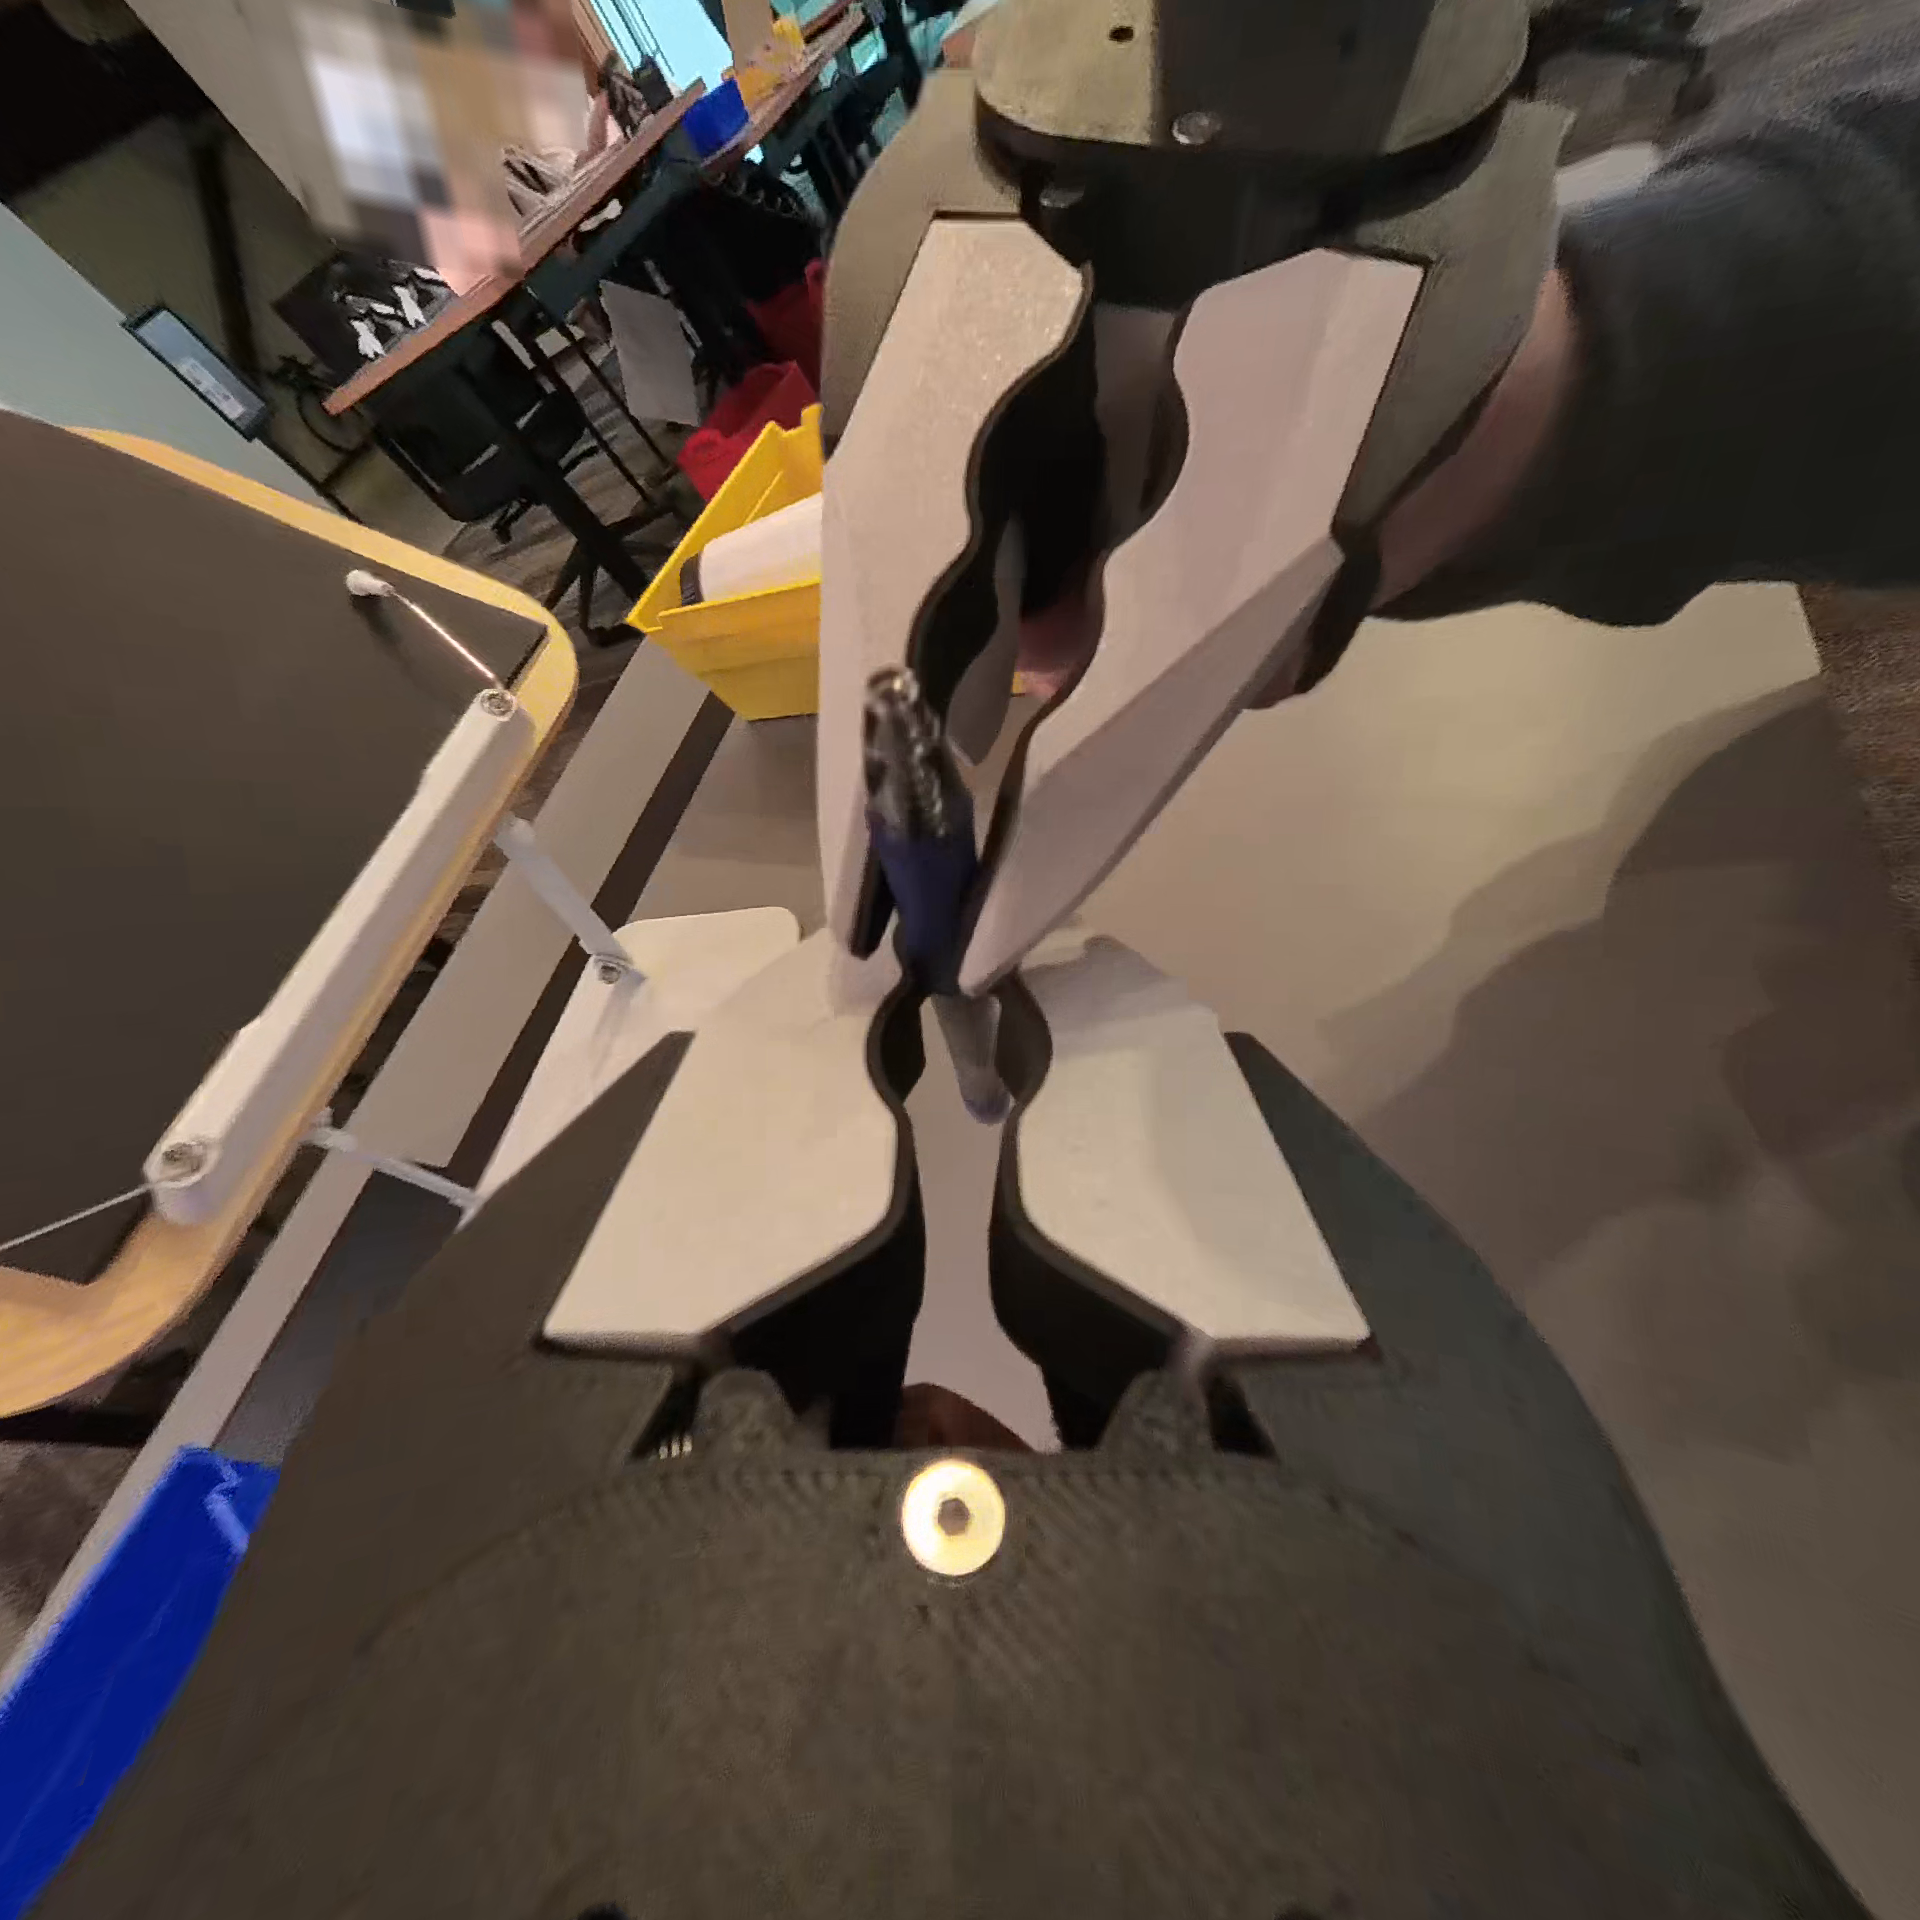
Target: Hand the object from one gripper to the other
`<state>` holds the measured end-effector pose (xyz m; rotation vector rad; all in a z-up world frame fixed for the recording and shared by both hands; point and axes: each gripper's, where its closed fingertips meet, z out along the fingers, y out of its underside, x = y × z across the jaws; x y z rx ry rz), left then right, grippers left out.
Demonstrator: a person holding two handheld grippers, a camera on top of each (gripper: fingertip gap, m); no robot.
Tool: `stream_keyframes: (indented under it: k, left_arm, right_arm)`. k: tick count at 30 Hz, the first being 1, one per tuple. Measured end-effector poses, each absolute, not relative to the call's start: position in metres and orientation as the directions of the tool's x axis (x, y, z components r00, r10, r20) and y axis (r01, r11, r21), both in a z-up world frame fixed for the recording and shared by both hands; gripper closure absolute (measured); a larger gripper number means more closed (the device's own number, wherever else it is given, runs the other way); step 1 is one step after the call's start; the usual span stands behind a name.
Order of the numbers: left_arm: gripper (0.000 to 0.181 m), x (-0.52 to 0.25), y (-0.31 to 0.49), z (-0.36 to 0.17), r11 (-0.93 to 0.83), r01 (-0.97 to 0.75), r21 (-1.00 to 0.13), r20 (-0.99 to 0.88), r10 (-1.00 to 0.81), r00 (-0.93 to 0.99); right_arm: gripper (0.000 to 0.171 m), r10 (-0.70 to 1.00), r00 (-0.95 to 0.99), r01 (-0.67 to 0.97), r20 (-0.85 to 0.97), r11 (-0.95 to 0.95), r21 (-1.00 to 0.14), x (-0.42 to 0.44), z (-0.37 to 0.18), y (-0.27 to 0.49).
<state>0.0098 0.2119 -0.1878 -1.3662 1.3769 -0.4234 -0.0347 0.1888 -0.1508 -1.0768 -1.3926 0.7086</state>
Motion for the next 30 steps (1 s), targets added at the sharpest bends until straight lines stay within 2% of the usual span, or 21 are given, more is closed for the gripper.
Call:
stream_keyframes:
  k: [3,5,7,9,11,14,16,18,19,22,26,30]
  left_arm:
    - [0.17,0.008,0.211,-0.18,0.184,-0.372,-0.91,-0.3,-0.912,0.281]
    - [0.144,0.003,0.205,-0.173,0.049,-0.253,-0.966,-0.114,-0.961,0.253]
    - [0.134,-0.007,0.196,-0.163,-0.179,-0.087,-0.98,0.164,-0.974,0.158]
    - [0.137,-0.022,0.188,-0.146,-0.454,0.128,-0.882,0.452,-0.891,-0.05]
    - [0.131,-0.034,0.185,-0.143,-0.662,0.199,-0.723,0.616,-0.747,-0.248]
    - [0.126,-0.027,0.172,-0.156,-0.747,0.143,-0.65,0.68,-0.655,-0.329]
    - [0.124,-0.014,0.152,-0.165,-0.781,0.057,-0.622,0.705,-0.59,-0.393]
    - [0.142,-0.009,0.136,-0.163,-0.77,0.034,-0.638,0.67,-0.575,-0.47]
    - [0.145,-0.007,0.134,-0.163,-0.766,0.04,-0.642,0.661,-0.579,-0.476]
    - [0.161,-0.003,0.138,-0.164,-0.755,0.073,-0.652,0.643,-0.601,-0.476]
    - [0.164,0.001,0.135,-0.165,-0.708,0.088,-0.701,0.602,-0.653,-0.459]
    - [0.169,0.0,0.149,-0.171,-0.561,0.12,-0.819,0.517,-0.812,-0.27]
  right_arm:
    - [0.164,0.862,0.158,0.177,0.482,0.455,-0.872,-0.029,-0.139,0.19]
    - [0.164,0.808,0.19,0.182,0.558,0.529,-0.829,-0.024,-0.127,0.188]
    - [0.164,0.714,0.187,0.236,0.675,0.634,-0.736,-0.022,-0.118,0.181]
    - [0.164,0.573,0.113,0.326,0.812,0.75,-0.575,-0.027,-0.121,0.166]
    - [0.164,0.412,-0.005,0.387,0.911,0.841,-0.378,-0.036,-0.132,0.15]
    - [0.164,0.211,-0.181,0.389,0.961,0.912,-0.127,-0.045,-0.153,0.128]
    - [0.164,0.122,-0.271,0.371,0.955,0.929,-0.014,-0.046,-0.167,0.12]
    - [0.164,0.069,-0.326,0.356,0.943,0.933,0.055,-0.045,-0.177,0.118]
    - [0.164,0.048,-0.341,0.349,0.939,0.934,0.079,-0.044,-0.18,0.117]
    - [0.164,0.01,-0.355,0.343,0.935,0.931,0.121,-0.042,-0.182,0.117]
    - [0.163,-0.016,-0.37,0.352,0.929,0.923,0.156,-0.04,-0.188,0.118]
    - [0.141,0.126,-0.353,0.473,0.927,0.879,0.061,-0.027,-0.201,0.142]
